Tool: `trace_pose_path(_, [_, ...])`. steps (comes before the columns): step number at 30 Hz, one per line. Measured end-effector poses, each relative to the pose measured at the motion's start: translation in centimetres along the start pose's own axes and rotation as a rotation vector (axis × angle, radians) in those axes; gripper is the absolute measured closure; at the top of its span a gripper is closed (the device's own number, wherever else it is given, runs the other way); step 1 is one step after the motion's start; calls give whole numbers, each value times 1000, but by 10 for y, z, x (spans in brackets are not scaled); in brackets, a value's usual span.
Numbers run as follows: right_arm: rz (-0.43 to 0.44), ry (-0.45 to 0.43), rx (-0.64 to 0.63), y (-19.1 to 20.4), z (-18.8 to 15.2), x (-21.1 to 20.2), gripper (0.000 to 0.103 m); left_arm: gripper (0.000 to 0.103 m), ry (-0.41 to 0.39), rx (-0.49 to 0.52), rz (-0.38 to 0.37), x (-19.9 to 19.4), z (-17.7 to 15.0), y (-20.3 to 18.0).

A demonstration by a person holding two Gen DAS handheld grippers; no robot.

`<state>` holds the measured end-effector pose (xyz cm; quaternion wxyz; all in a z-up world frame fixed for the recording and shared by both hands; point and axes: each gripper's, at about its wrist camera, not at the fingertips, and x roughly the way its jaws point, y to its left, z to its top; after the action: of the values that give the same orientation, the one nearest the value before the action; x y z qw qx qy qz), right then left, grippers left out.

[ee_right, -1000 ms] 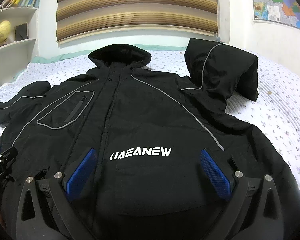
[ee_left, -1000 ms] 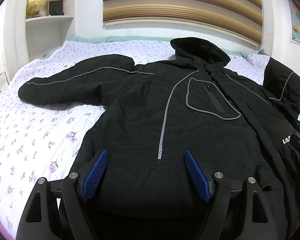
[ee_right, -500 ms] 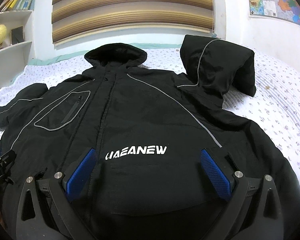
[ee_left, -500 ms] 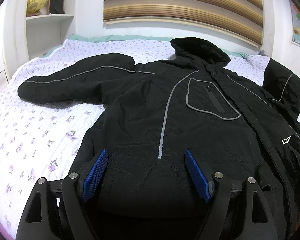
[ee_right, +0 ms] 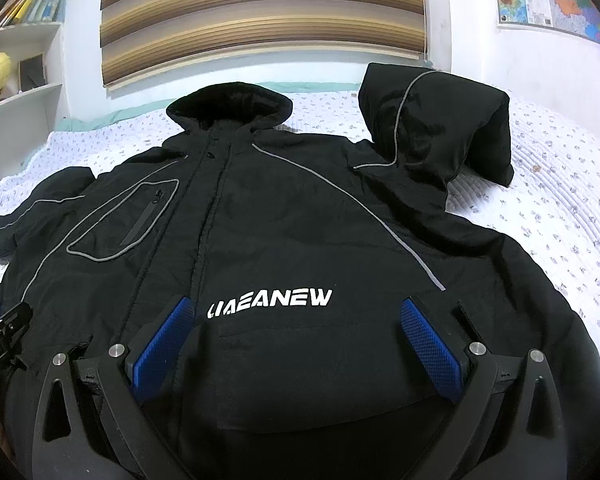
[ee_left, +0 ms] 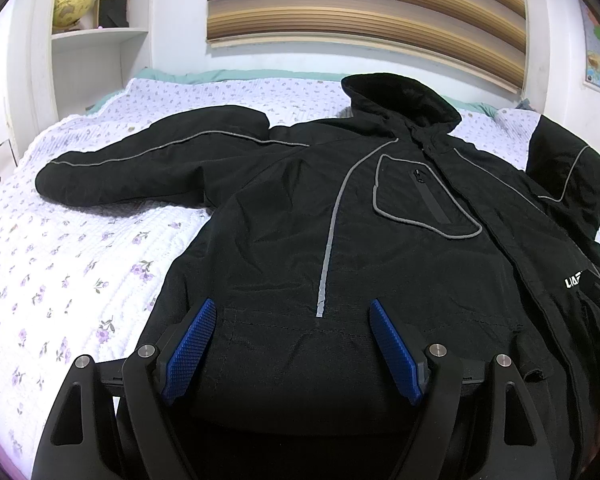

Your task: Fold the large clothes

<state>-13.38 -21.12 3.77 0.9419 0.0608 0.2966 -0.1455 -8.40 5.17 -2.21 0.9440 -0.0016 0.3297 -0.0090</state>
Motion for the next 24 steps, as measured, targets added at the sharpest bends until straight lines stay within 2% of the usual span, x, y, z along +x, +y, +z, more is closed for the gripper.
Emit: trace_pose_path(24, [-3, 18, -4, 1, 0, 4, 0, 23, 1, -3, -1, 19, -13, -6])
